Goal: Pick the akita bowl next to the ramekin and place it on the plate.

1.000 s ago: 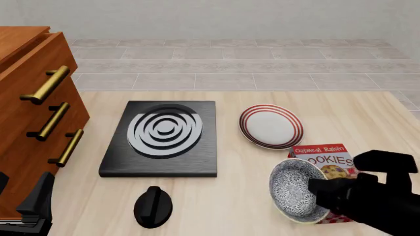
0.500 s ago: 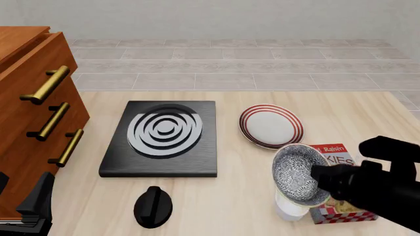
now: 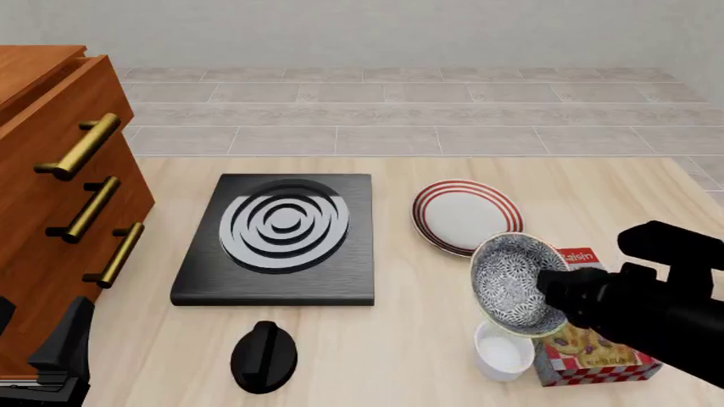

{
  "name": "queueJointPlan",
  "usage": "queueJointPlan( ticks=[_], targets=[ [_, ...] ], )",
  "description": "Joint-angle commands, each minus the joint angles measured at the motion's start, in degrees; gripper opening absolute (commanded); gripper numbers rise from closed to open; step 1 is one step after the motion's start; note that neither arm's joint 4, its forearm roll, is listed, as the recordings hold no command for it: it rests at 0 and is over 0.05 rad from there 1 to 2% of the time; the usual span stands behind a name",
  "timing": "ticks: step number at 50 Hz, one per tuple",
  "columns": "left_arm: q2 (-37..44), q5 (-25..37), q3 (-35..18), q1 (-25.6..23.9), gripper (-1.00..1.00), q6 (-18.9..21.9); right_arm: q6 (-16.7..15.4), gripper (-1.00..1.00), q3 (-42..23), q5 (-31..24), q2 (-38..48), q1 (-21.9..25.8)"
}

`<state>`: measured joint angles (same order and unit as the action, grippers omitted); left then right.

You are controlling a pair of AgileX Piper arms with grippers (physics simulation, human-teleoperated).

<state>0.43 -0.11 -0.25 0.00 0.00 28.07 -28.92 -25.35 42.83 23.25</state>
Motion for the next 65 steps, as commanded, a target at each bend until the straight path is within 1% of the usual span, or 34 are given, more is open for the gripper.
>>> queueJointPlan(
  ticks=[1,11,24,43,59,65],
  targets=[
    [0.0,0.0,0.0,0.0,1.0,0.0,-0.06,-1.0,-0.39,2.12,1.39,-1.19],
    [0.0,0.0,0.0,0.0,1.0,0.0,-0.15,-1.0,-0.14,4.81,3.07,-2.35],
    [0.0,0.0,0.0,0.0,1.0,0.0,0.22,-1.0,-0.04,6.98,4.62,-3.24],
    [0.0,0.0,0.0,0.0,1.0,0.0,0.48,-1.0,-1.8,9.69,8.11,-4.19],
    [0.0,0.0,0.0,0.0,1.0,0.0,1.04,-1.0,-1.89,13.23,11.29,-5.1],
    [0.0,0.0,0.0,0.0,1.0,0.0,1.41,-1.0,-1.0,15.94,13.12,-5.41]
  ],
)
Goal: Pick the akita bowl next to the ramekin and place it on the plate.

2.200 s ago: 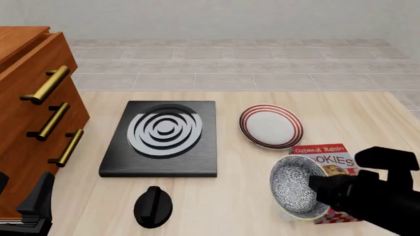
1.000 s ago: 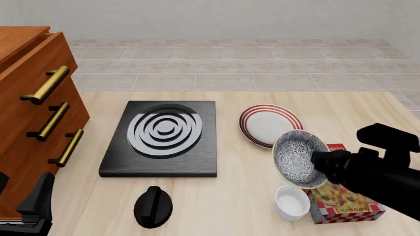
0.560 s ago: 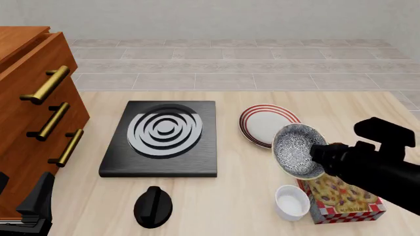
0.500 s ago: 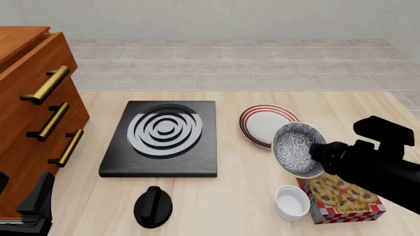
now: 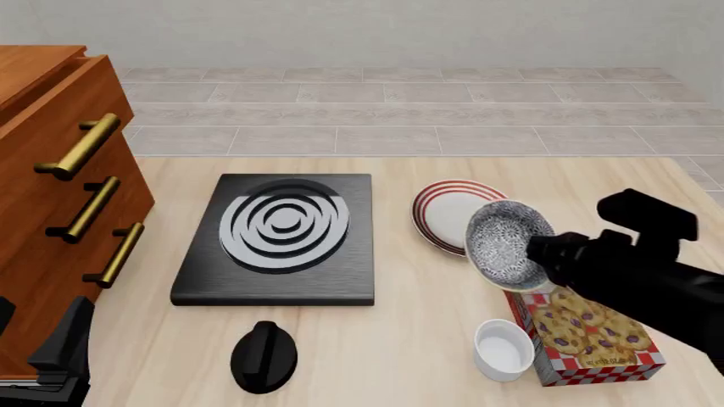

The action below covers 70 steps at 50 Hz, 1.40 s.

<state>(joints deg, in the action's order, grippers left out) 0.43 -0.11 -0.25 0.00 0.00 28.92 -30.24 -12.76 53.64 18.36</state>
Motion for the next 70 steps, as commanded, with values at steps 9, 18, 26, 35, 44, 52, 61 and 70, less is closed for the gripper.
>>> queueJointPlan(
  ticks=[9,18,26,35,44,52,61,70],
  targets=[
    [0.0,0.0,0.0,0.0,1.0,0.0,0.57,-1.0,-0.6,4.52,4.04,-1.05],
    [0.0,0.0,0.0,0.0,1.0,0.0,0.37,-1.0,-1.14,5.62,5.48,-1.53],
    [0.0,0.0,0.0,0.0,1.0,0.0,0.49,-1.0,-1.27,6.55,6.34,-1.9],
    [0.0,0.0,0.0,0.0,1.0,0.0,0.65,-1.0,-2.29,6.83,6.98,-2.62],
    [0.0,0.0,0.0,0.0,1.0,0.0,0.69,-1.0,-1.48,8.17,7.67,-3.38],
    [0.0,0.0,0.0,0.0,1.0,0.0,0.46,-1.0,-1.58,10.24,9.98,-4.7],
    [0.0,0.0,0.0,0.0,1.0,0.0,0.26,-1.0,-1.89,11.81,12.08,-5.49],
    [0.0,0.0,0.0,0.0,1.0,0.0,-0.24,-1.0,-2.74,12.58,13.84,-6.18]
  ],
)
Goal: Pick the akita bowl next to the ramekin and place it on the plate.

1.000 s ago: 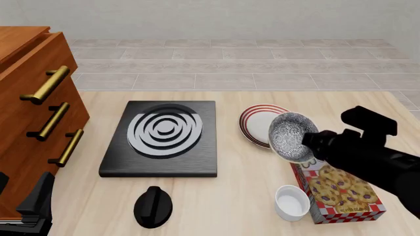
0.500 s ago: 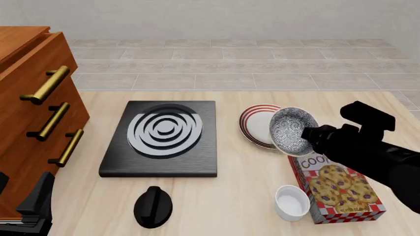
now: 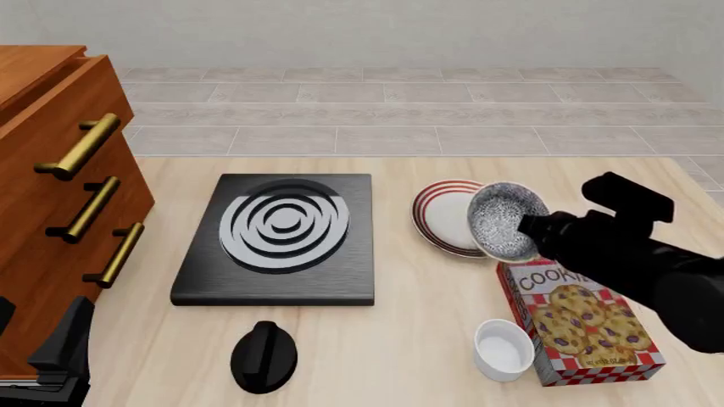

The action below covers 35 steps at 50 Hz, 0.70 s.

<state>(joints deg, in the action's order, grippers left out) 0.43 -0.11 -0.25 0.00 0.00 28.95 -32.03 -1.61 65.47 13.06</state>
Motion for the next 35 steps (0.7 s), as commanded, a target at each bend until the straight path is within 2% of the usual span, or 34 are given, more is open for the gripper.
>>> queueJointPlan(
  ticks=[1,11,35],
  targets=[
    [0.0,0.0,0.0,0.0,1.0,0.0,-0.41,-1.0,-1.04,1.64,2.4,-1.02],
    [0.0,0.0,0.0,0.0,1.0,0.0,-1.01,-1.0,-3.11,2.39,5.48,-1.42],
    [0.0,0.0,0.0,0.0,1.0,0.0,-2.09,-1.0,-3.07,5.16,9.47,-2.33]
  ],
)
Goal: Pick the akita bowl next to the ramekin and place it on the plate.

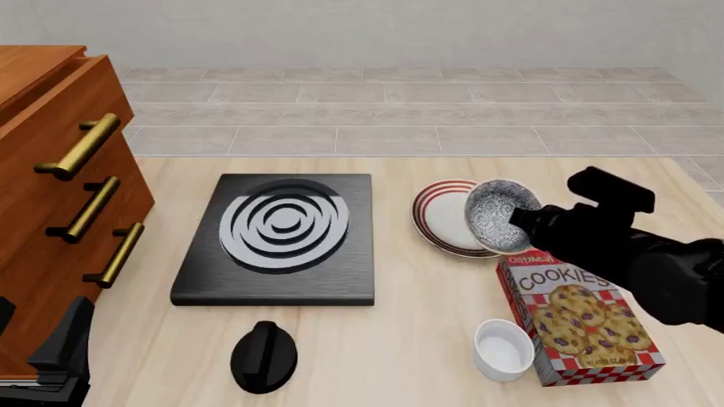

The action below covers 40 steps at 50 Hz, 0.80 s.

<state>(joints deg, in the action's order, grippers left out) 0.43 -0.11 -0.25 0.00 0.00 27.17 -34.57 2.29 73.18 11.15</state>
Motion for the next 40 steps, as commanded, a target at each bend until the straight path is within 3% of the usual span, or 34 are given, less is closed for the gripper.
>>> queueJointPlan(
  ticks=[1,40],
  targets=[
    [0.0,0.0,0.0,0.0,1.0,0.0,-0.39,-1.0,-0.5,1.49,2.05,-0.4],
    [0.0,0.0,0.0,0.0,1.0,0.0,-1.4,-1.0,-3.49,5.62,9.78,-1.84]
  ],
)
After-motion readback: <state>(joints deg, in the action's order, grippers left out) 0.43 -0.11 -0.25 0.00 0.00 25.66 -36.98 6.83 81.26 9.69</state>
